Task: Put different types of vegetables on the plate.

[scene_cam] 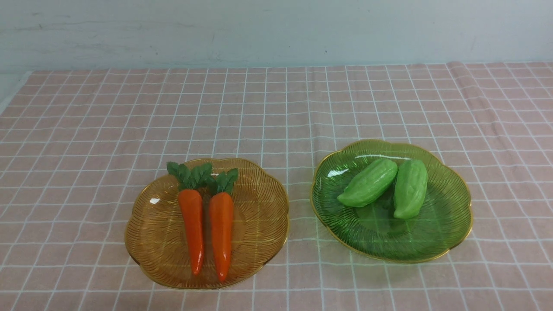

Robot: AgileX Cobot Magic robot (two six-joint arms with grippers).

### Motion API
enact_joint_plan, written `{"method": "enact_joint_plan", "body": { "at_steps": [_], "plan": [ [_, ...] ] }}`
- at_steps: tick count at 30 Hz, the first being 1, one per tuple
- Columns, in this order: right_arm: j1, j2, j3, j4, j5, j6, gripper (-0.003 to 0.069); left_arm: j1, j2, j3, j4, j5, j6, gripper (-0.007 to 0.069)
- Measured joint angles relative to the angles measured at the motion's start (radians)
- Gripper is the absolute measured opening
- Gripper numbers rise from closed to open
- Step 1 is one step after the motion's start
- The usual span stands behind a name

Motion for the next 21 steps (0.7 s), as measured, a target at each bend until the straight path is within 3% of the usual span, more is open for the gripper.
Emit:
{"method": "enact_joint_plan", "body": {
  "at_steps": [21],
  "plan": [
    [-0.004, 0.000, 0.000, 0.003, 0.002, 0.021, -0.0015, 0.000, 0.000, 0.000, 0.000, 0.000, 0.000, -0.0003]
  ]
}}
